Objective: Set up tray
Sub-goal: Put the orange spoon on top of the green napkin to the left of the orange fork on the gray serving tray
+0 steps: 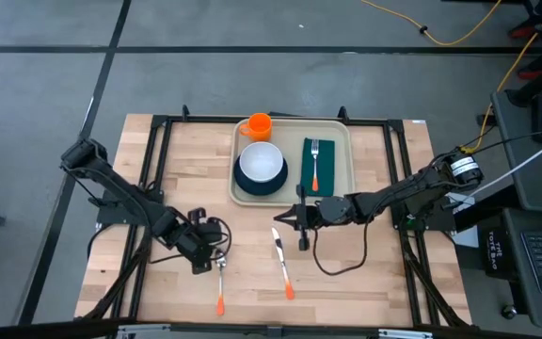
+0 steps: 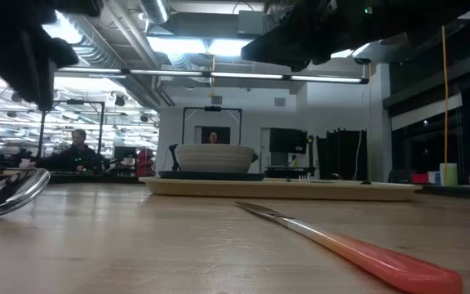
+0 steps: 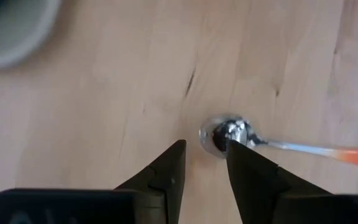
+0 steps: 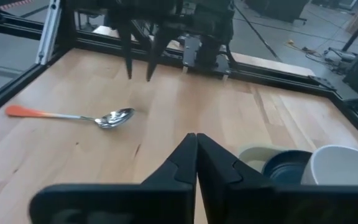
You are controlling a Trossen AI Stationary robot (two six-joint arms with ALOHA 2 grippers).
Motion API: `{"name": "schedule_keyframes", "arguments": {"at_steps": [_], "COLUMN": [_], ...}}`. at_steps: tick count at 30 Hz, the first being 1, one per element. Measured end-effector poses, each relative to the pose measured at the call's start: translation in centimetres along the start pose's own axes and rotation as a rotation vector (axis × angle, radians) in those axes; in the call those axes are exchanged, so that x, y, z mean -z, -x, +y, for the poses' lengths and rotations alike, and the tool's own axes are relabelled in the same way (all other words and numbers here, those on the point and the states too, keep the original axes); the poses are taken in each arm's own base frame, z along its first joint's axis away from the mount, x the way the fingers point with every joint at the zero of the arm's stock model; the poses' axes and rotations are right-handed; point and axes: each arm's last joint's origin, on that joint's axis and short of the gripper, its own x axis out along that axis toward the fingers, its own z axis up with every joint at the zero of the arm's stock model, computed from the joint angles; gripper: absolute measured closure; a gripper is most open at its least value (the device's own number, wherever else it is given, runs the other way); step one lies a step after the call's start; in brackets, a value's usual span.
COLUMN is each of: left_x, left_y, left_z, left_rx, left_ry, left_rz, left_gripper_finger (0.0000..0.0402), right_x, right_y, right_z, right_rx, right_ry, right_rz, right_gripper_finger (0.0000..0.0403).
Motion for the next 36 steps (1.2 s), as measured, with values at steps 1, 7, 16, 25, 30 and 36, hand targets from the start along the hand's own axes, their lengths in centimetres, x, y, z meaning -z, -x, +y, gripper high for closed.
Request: {"name": "schedule_keyframes", "arguments": {"at_steps": [1, 7, 16, 25, 30, 36], "left_x": [0.0, 0.1, -0.4, -0.8, -0.7, -0.7], "left_y": [-0.4, -2.9, -4.7, -5.1, -5.6, -6.6], "left_z": [-0.1, -0.6, -0.2, 0.2, -0.1, -0.5], "left_rx": [0.003, 0.012, -0.005, -0.011, 0.019, 0.048], "left_ry": [0.002, -0.047, -0.078, -0.056, -0.056, -0.131], "left_rz": [0.026, 0.131, 0.184, 0.184, 0.214, 0.218], "left_gripper_finger": [0.0292, 0.029, 0.0294, 0.0295, 0.0298, 0.0298], "right_x": [0.0, 0.0, 0.0, 0.0, 0.0, 0.0], "right_y": [0.0, 0.0, 0.0, 0.0, 0.0, 0.0], "right_z": [0.0, 0.0, 0.0, 0.0, 0.0, 0.0], "right_rx": [0.001, -0.008, -0.008, -0.01, -0.01, -0.01], "right_ry": [-0.001, 0.005, 0.003, 0.003, 0.001, 0.0], "right_rz": [0.0, -0.001, -0.001, -0.001, -0.001, -0.001], "right_gripper_finger": [0.0385, 0.0392, 0.0386, 0.0394, 0.0395, 0.0377]}}
